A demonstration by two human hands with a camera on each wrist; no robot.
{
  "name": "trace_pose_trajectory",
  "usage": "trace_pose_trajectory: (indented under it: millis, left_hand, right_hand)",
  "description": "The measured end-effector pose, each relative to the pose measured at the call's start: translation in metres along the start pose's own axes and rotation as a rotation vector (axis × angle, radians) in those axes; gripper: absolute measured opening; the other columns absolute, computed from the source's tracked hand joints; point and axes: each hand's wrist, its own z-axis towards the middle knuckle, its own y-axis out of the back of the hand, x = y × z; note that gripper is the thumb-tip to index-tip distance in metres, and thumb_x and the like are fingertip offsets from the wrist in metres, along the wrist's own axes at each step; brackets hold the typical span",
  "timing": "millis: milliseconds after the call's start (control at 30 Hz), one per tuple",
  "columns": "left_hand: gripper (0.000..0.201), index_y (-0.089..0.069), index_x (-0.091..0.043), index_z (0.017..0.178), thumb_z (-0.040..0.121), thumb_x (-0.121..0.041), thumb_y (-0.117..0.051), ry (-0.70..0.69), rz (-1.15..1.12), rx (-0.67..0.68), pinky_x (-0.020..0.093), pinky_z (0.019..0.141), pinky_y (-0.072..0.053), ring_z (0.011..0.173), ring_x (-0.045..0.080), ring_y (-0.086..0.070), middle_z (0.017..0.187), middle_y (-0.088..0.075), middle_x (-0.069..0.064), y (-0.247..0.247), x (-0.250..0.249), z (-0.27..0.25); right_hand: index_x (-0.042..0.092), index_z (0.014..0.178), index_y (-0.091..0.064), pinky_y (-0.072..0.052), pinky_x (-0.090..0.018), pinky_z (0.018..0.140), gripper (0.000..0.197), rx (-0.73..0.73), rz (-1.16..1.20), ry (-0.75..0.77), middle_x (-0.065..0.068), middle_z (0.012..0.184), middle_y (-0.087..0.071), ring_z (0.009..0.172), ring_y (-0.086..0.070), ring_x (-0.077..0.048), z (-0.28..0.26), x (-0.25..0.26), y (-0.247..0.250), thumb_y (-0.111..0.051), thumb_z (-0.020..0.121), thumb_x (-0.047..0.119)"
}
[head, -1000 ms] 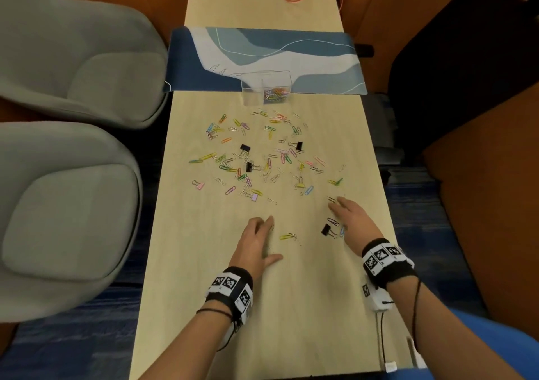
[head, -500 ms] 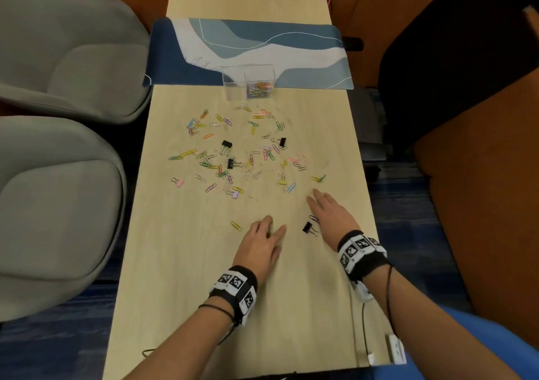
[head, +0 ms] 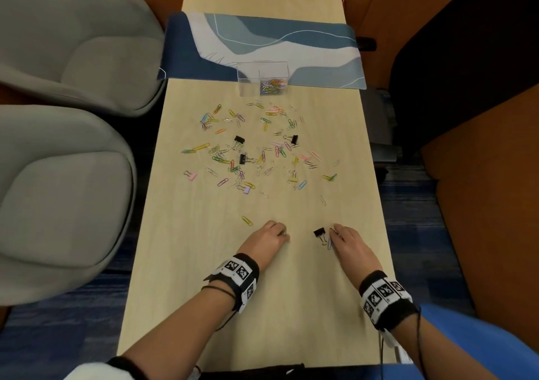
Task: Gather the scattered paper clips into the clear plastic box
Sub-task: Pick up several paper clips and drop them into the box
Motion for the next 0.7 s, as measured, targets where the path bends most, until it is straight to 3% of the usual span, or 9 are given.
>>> trace_pose_trajectory:
  millis: [67, 133, 267, 333, 400, 500, 567, 633, 700]
  left_hand:
    - [0.034, -0.075, -0.009, 0.082, 0.052, 0.007, -0.084, -0.009, -0.009, 0.013, 0.027, 0.05, -0.054, 0.072, 0.025, -0.062, 0.08, -0.065, 0.007, 0.007, 0.0, 0.001]
    - [0.029, -0.074, -0.009, 0.079, 0.055, 0.007, -0.081, -0.006, -0.015, 0.021, 0.027, 0.048, -0.053, 0.067, 0.025, -0.062, 0.075, -0.065, 0.007, 0.012, -0.001, 0.003]
    - [0.029, -0.072, -0.003, 0.096, 0.072, 0.012, -0.064, 0.067, -0.024, 0.008, 0.039, 0.06, -0.055, 0.078, 0.033, -0.061, 0.084, -0.066, 0.015, 0.014, 0.001, 0.002]
    - [0.037, -0.07, -0.004, 0.099, 0.067, 0.015, -0.067, 0.083, 0.018, 0.019, 0.037, 0.056, -0.054, 0.075, 0.032, -0.06, 0.08, -0.064, 0.015, 0.016, 0.001, 0.0]
    - [0.039, -0.07, -0.006, 0.091, 0.057, 0.013, -0.075, 0.066, 0.073, 0.039, 0.031, 0.049, -0.051, 0.066, 0.029, -0.06, 0.071, -0.062, 0.012, 0.018, 0.002, -0.002]
    - [0.038, -0.07, -0.009, 0.081, 0.05, 0.008, -0.081, 0.067, 0.125, 0.028, 0.026, 0.048, -0.049, 0.059, 0.024, -0.059, 0.063, -0.06, 0.006, 0.017, 0.006, -0.004]
    - [0.032, -0.07, -0.006, 0.089, 0.062, 0.009, -0.074, 0.078, 0.118, 0.038, 0.029, 0.058, -0.052, 0.068, 0.028, -0.062, 0.071, -0.063, 0.01, 0.019, 0.006, -0.006]
    - [0.032, -0.064, -0.002, 0.112, 0.083, 0.008, -0.053, 0.087, 0.08, 0.087, 0.038, 0.08, -0.051, 0.094, 0.034, -0.06, 0.096, -0.064, 0.017, 0.022, 0.007, -0.005]
    - [0.037, -0.056, -0.006, 0.126, 0.094, 0.003, -0.04, 0.116, 0.074, 0.137, 0.039, 0.093, -0.044, 0.109, 0.032, -0.052, 0.114, -0.059, 0.016, 0.026, 0.011, -0.005]
  right_hand:
    - [0.006, 0.104, -0.07, -0.056, -0.026, 0.071, 0.061, -0.021, 0.022, -0.032, -0.011, 0.106, -0.066, 0.09, -0.066, -0.026, 0.001, 0.004, 0.001, -0.085, 0.048, -0.013]
    - [0.008, 0.097, -0.071, -0.055, -0.026, 0.061, 0.049, -0.025, 0.071, -0.081, -0.009, 0.098, -0.066, 0.08, -0.063, -0.023, 0.003, 0.006, -0.001, -0.084, 0.054, -0.01]
    - [0.007, 0.085, -0.073, -0.054, -0.03, 0.059, 0.019, -0.07, 0.165, -0.148, -0.008, 0.087, -0.064, 0.072, -0.058, -0.024, 0.005, 0.007, -0.007, -0.077, 0.071, -0.005]
    - [0.005, 0.082, -0.074, -0.054, -0.036, 0.06, 0.008, -0.106, 0.227, -0.193, -0.009, 0.082, -0.063, 0.071, -0.056, -0.026, 0.006, 0.009, -0.006, -0.072, 0.078, -0.002]
    - [0.003, 0.082, -0.074, -0.053, -0.038, 0.06, 0.006, -0.121, 0.264, -0.242, -0.01, 0.08, -0.061, 0.071, -0.056, -0.026, 0.007, 0.01, -0.006, -0.069, 0.081, -0.001]
    - [0.003, 0.076, -0.073, -0.053, -0.035, 0.056, 0.009, -0.103, 0.208, -0.224, -0.009, 0.08, -0.061, 0.069, -0.056, -0.025, 0.006, 0.017, -0.011, -0.072, 0.076, -0.005]
    - [0.006, 0.071, -0.072, -0.053, -0.03, 0.053, 0.015, -0.079, 0.169, -0.181, -0.007, 0.077, -0.062, 0.066, -0.057, -0.023, 0.005, 0.025, -0.014, -0.077, 0.067, -0.009]
    - [0.008, 0.064, -0.07, -0.052, -0.027, 0.05, 0.017, -0.059, 0.127, -0.137, -0.004, 0.072, -0.061, 0.064, -0.058, -0.021, 0.004, 0.034, -0.013, -0.079, 0.064, -0.007]
    - [0.01, 0.059, -0.068, -0.051, -0.026, 0.046, 0.019, -0.009, 0.092, -0.084, -0.002, 0.069, -0.06, 0.061, -0.058, -0.02, 0.004, 0.042, -0.011, -0.08, 0.063, -0.005]
